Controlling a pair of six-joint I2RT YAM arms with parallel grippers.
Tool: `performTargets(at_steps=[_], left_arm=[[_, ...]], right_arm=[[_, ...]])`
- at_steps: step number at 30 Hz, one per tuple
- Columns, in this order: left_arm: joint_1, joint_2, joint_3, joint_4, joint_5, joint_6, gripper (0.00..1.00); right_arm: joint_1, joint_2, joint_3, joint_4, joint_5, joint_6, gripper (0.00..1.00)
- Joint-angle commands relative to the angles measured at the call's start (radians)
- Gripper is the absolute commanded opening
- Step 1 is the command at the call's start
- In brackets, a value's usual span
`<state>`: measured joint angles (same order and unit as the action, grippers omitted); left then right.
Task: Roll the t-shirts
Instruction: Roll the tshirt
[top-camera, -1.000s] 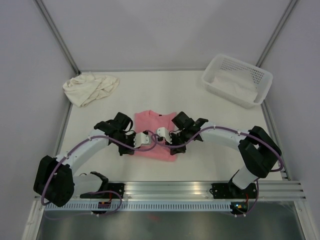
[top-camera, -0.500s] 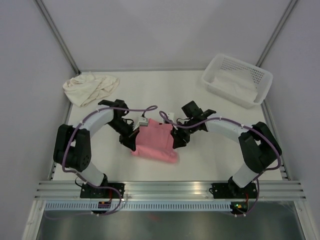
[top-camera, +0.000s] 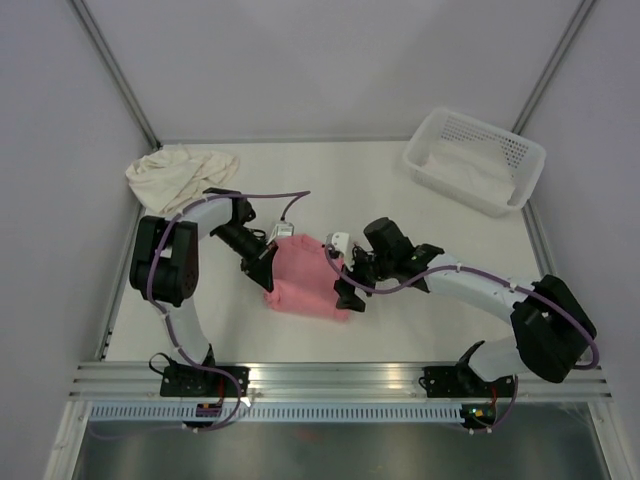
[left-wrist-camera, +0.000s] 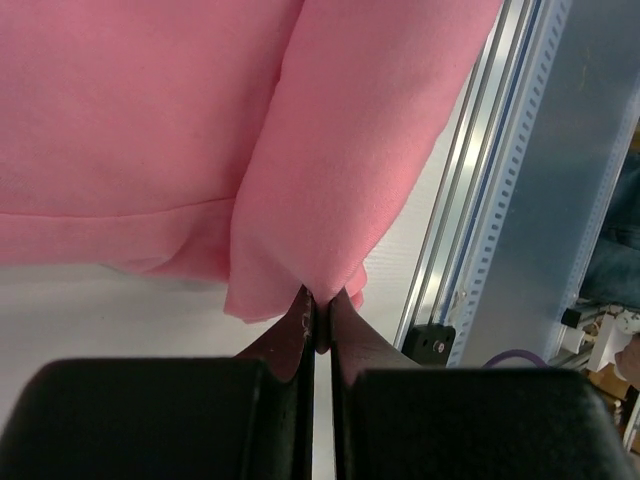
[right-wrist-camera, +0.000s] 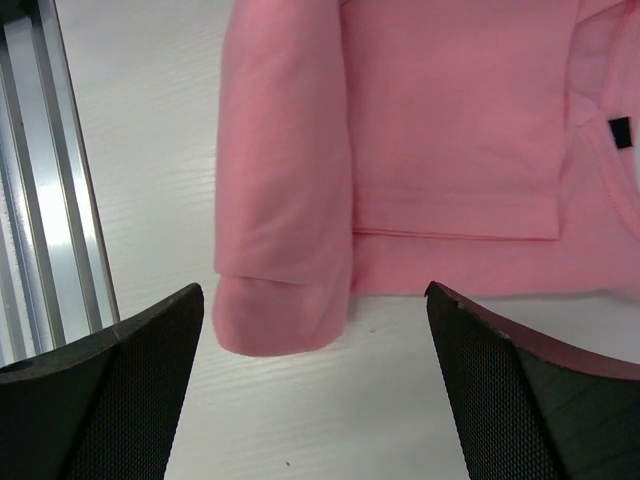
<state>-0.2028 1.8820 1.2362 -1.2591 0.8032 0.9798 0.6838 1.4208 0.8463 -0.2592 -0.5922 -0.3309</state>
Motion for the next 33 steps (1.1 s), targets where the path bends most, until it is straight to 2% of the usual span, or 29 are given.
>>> performTargets(at_steps=[1, 5, 12, 15, 16, 18, 19, 21, 22, 25, 28, 31, 33], left_arm=[[0.016, 0.015, 0.04, -0.026, 0.067, 0.013, 0.02], [0.022, 0.035, 0.048, -0.028, 0.054, 0.01, 0.02], [0.025, 0.061, 0.06, -0.028, 0.03, 0.008, 0.02], [0.026, 0.074, 0.075, -0.029, 0.025, -0.003, 0.04], [0.028, 0.075, 0.08, -0.029, 0.024, -0.003, 0.07], [0.032, 0.08, 0.092, -0.028, 0.008, -0.015, 0.13], [0.034, 0.083, 0.1, -0.023, -0.001, -0.024, 0.21], [0.046, 0.091, 0.13, -0.026, -0.021, -0.038, 0.3], [0.06, 0.091, 0.141, -0.029, -0.024, -0.041, 0.4], [0.086, 0.071, 0.169, -0.029, -0.039, -0.036, 0.51], [0.091, 0.022, 0.169, -0.004, -0.068, -0.033, 0.57], [0.091, -0.052, 0.144, 0.084, -0.099, -0.099, 0.59], [0.089, -0.093, 0.112, 0.15, -0.11, -0.164, 0.63]], right_arm=[[0.1, -0.03, -0.053, 0.063, 0.116, 0.016, 0.98], [0.125, 0.001, -0.089, 0.15, 0.138, 0.079, 0.98], [0.129, 0.079, -0.101, 0.207, 0.221, 0.136, 0.97], [0.129, 0.131, -0.07, 0.198, 0.175, 0.145, 0.77], [0.129, 0.142, -0.058, 0.177, 0.161, 0.151, 0.5], [0.122, 0.158, -0.046, 0.175, 0.132, 0.156, 0.34], [0.119, 0.159, -0.046, 0.178, 0.094, 0.158, 0.26], [0.094, 0.164, -0.038, 0.182, 0.054, 0.167, 0.15], [0.079, 0.168, -0.033, 0.183, 0.008, 0.18, 0.02], [0.008, 0.185, -0.01, 0.179, -0.072, 0.202, 0.0], [-0.047, 0.225, 0.029, 0.164, -0.153, 0.205, 0.0], [-0.055, 0.294, 0.098, 0.115, -0.184, 0.207, 0.01], [-0.072, 0.34, 0.128, 0.11, -0.196, 0.239, 0.05]])
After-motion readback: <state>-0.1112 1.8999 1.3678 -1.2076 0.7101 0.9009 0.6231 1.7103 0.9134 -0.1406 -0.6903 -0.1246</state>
